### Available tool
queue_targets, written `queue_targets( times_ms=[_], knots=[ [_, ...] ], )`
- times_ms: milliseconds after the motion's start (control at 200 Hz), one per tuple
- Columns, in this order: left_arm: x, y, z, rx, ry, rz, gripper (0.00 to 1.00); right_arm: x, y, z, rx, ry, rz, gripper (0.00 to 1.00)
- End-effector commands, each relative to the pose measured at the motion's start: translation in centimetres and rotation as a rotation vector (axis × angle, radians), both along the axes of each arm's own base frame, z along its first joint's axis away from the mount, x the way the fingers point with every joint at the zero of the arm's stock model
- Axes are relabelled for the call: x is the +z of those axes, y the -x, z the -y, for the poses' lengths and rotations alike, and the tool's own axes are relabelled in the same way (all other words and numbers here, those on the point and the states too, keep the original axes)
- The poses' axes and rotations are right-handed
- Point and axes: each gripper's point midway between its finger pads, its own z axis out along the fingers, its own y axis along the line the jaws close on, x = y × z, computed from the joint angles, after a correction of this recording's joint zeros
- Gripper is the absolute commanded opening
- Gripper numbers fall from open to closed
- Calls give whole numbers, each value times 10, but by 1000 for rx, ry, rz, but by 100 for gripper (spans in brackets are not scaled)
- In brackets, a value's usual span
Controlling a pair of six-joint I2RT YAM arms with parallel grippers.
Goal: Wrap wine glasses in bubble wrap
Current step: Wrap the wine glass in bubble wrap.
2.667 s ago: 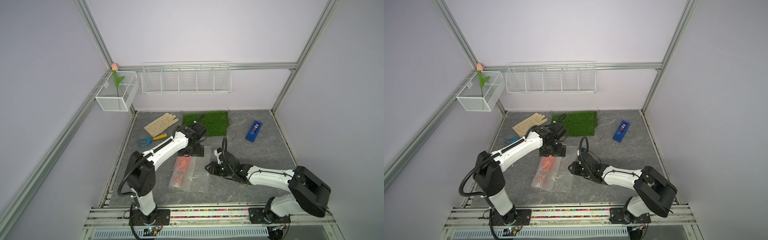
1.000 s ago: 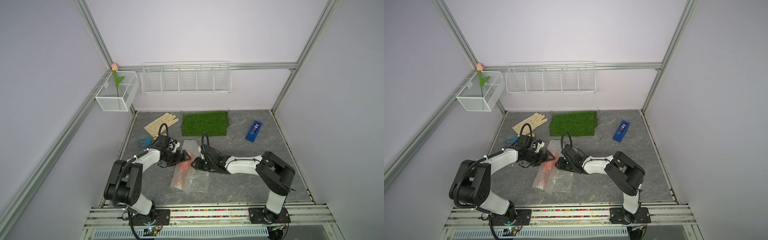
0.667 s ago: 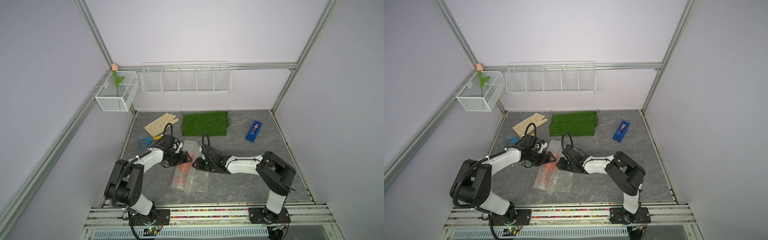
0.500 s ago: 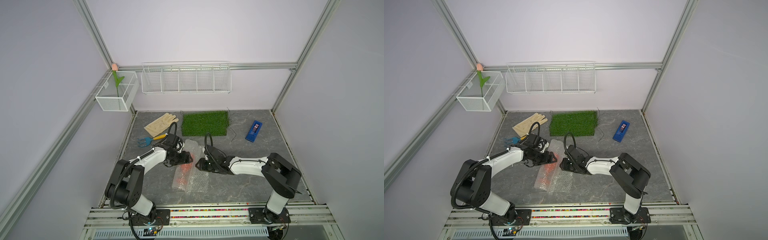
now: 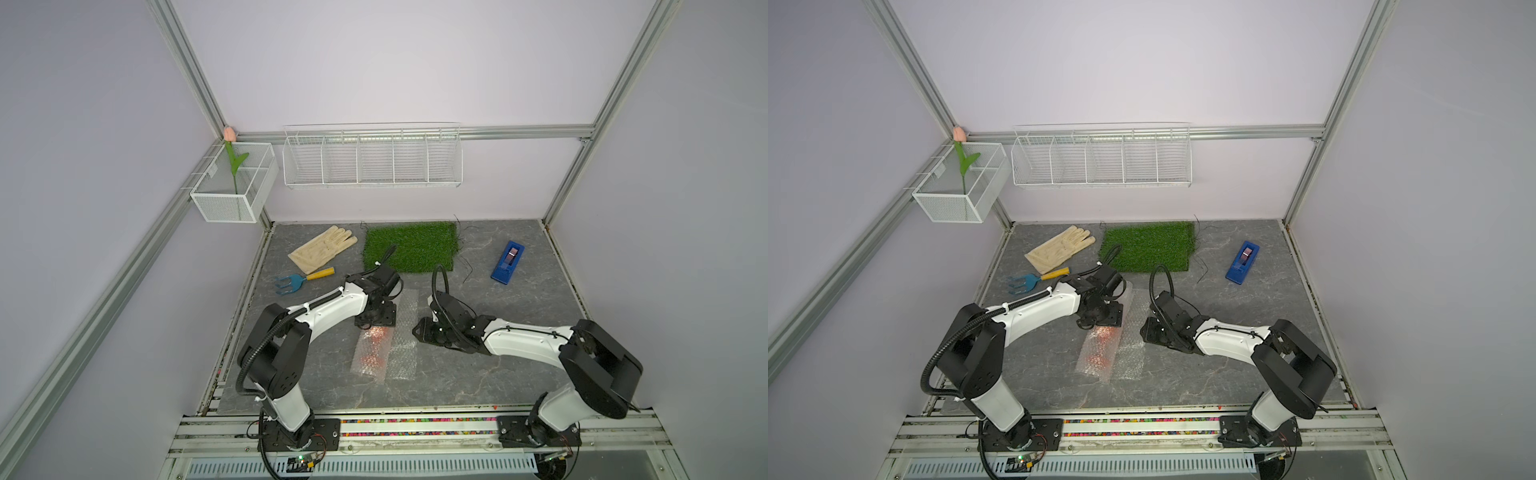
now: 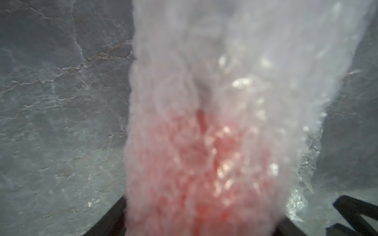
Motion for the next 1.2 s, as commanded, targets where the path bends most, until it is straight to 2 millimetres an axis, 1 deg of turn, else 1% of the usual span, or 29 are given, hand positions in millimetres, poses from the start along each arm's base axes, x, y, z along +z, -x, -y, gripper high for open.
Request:
queue_targets(
  times_ms=[0, 160, 260, 365, 425, 510, 600, 670, 850, 950, 1195],
  knots=[
    [-10, 5, -19, 96, -169, -15, 68, -7, -2, 1, -10, -22, -27, 40],
    [-11, 8, -5, 92, -227, -7, 67, -16, -9, -1, -21, -40, -55, 44],
    [-15, 10, 4, 96, -209, -20, 66, -20, -13, 0, -30, -51, -70, 47],
    [-18, 11, 13, 94, -179, -37, 67, -23, -16, -1, -33, -66, -79, 50],
    [-19, 13, 17, 93, -156, -50, 70, -23, -17, -4, -28, -83, -81, 50],
    [-21, 15, 27, 85, -103, -70, 78, -23, -17, -10, -18, -113, -86, 50],
    [-22, 18, 36, 77, -52, -88, 85, -27, -15, -16, -11, -141, -108, 50],
    [-22, 20, 41, 73, -18, -98, 89, -30, -14, -20, -8, -166, -124, 50],
    [-13, 22, 46, 76, 38, -95, 93, -31, -13, -26, -13, -221, -136, 50],
    [-11, 23, 44, 85, 61, -95, 93, -24, -14, -26, -19, -242, -121, 49],
    [-7, 27, 46, 104, 170, -111, 93, -11, -12, -17, -36, -254, -100, 50]
  ],
)
